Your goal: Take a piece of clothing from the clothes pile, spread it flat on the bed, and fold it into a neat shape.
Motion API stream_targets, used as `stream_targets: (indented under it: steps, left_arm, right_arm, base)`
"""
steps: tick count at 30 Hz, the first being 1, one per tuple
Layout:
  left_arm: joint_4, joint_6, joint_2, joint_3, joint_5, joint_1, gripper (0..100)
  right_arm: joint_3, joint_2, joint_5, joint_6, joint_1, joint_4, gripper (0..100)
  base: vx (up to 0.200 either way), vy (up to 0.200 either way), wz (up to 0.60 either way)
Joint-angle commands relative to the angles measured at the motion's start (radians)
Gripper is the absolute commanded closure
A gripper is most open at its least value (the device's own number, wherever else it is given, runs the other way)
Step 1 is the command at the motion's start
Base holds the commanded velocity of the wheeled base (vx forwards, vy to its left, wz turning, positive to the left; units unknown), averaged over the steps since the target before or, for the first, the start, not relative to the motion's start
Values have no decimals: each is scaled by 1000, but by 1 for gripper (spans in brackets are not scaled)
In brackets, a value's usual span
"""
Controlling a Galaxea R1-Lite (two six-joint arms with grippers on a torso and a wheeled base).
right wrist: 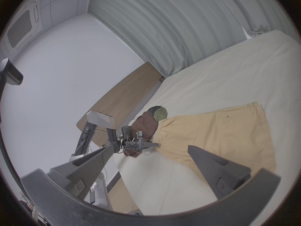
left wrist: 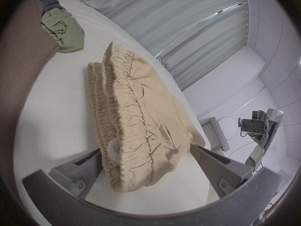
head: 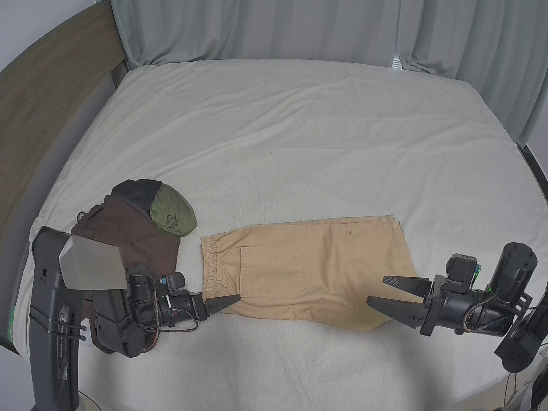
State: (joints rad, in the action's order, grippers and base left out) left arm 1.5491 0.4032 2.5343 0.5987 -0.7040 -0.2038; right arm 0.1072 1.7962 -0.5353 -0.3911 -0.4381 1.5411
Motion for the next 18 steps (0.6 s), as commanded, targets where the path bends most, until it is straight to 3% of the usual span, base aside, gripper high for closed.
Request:
stream_targets:
  steps: [1, 13, 14, 18]
  left_arm:
    - [0, 0, 1, 0, 0, 0, 0]
    - [0, -3, 17, 4, -2, 0, 0]
    - [0, -4, 18, 7, -3, 0, 100]
    - [0, -9, 21, 7, -6, 1, 100]
  right_arm:
    - [0, 5, 0, 0, -1, 1, 0]
    - [-4, 5, 0, 0, -1, 1, 0]
    - [-4, 5, 0, 0, -1, 1, 0]
    - [-4, 5, 0, 0, -1, 1, 0]
  base:
    - [0, 0, 0]
    - [0, 0, 0]
    - [0, 0, 0]
    - [0, 0, 0]
